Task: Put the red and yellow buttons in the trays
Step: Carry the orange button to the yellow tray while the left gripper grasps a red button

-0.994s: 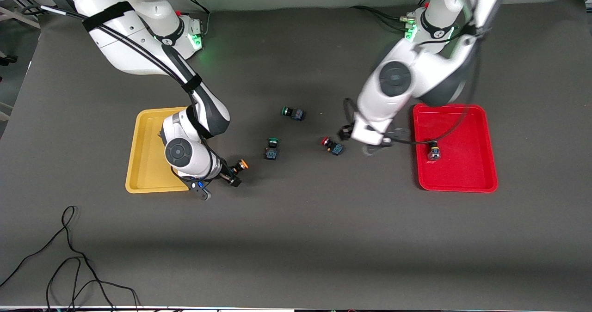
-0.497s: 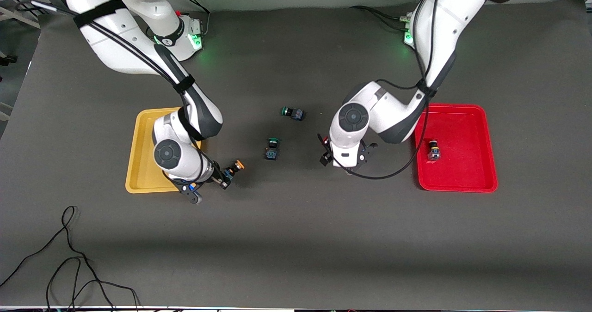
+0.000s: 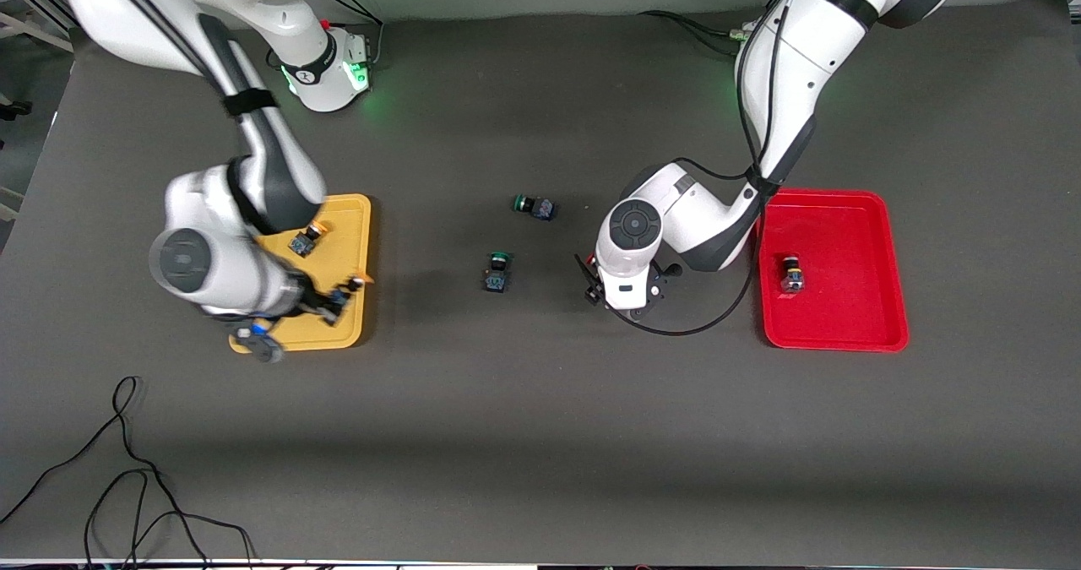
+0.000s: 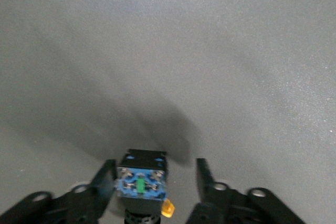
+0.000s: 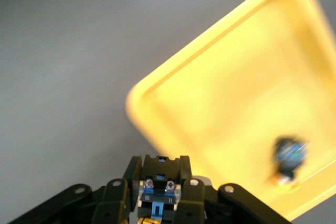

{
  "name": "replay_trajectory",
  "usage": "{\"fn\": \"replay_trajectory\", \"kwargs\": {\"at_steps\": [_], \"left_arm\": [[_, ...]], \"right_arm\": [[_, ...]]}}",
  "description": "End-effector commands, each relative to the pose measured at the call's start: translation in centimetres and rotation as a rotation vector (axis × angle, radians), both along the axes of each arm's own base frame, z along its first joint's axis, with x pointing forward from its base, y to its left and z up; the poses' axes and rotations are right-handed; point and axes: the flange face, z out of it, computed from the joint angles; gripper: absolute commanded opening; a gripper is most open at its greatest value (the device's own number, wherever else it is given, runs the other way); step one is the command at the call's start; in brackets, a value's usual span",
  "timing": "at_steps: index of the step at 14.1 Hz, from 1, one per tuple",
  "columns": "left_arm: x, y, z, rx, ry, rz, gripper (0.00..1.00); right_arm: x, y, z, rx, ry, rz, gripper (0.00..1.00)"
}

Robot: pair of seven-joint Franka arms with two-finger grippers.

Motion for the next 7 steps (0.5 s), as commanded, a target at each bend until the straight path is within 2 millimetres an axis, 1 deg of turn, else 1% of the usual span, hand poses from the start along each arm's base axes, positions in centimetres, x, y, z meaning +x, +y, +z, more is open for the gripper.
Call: {"fn": "replay_trajectory", "kwargs": {"at_steps": [1, 2, 3, 4, 5, 6, 7], "left_arm": [[0.3, -0.5, -0.1, 0.020, -0.010, 0.012, 0.19], [0.3, -0.4, 0.0, 0.022, -0.009, 0.010, 0.13], [0.4, -0.5, 0.4, 0.021, -0.012, 0.005, 0.11], [0.7, -0.4, 1.1, 0.019, -0.022, 0.002, 0.09], [1.3, -0.3, 2.6, 0.012, -0.042, -0.004, 0.08], [1.9, -0.4, 5.0, 0.013, -0.052, -0.036, 0.07], [2.4, -0.1, 7.6, 0.021, -0.051, -0.080, 0.04]], "right_arm": [[-2.4, -3.9, -5.5, -0.006, -0.036, 0.064, 0.06], [-2.6, -4.0, -7.0, -0.001, -0.052, 0.055, 0.06], [-2.5, -4.0, -8.0, 0.007, -0.056, 0.043, 0.06], [-2.4, -4.1, -8.1, 0.013, -0.057, 0.034, 0.08], [-2.5, -4.1, -8.2, 0.014, -0.054, 0.034, 0.12], [-2.5, -4.2, -8.2, 0.013, -0.053, 0.033, 0.16], [-2.5, -4.3, -8.1, 0.014, -0.053, 0.045, 0.18]]}}
